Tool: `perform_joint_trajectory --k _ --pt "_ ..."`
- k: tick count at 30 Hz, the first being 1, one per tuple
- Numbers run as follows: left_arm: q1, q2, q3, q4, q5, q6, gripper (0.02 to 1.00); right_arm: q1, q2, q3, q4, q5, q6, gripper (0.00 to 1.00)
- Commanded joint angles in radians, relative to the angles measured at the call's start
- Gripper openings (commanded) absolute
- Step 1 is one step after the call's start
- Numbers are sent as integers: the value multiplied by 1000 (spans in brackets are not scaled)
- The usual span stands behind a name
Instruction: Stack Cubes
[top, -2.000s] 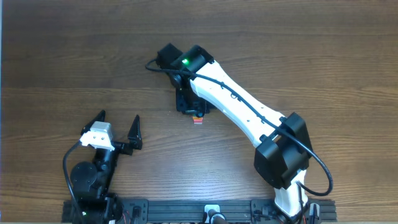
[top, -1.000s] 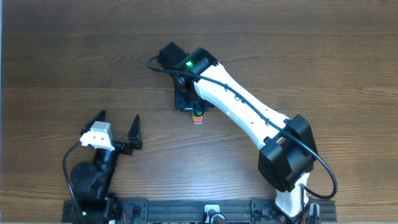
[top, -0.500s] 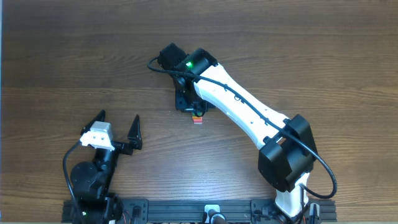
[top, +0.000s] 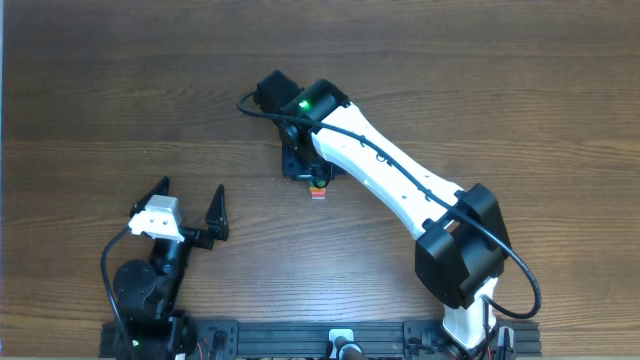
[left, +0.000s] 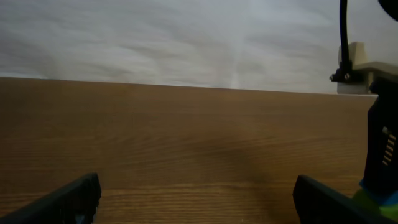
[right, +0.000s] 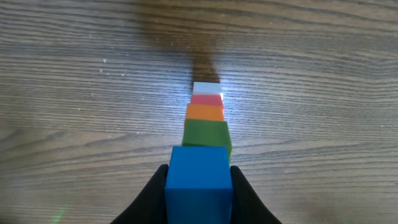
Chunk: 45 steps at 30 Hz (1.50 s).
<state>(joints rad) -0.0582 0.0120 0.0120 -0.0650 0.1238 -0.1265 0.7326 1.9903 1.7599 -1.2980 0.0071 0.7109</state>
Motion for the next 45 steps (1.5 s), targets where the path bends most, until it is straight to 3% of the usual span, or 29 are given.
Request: perform_joint_trajectory --k 1,34,39,45 --pt "-5 -5 -6 -1 -2 14 998 -6 -31 -15 8 21 15 9" --pt "-5 -5 -6 -1 -2 14 998 -6 -30 -35 27 24 26 16" --pt "-5 -5 -6 -1 -2 14 1000 -6 -30 -35 27 24 26 91" --pt "-5 -5 -6 0 -2 14 1000 -6 -30 -35 27 24 25 297"
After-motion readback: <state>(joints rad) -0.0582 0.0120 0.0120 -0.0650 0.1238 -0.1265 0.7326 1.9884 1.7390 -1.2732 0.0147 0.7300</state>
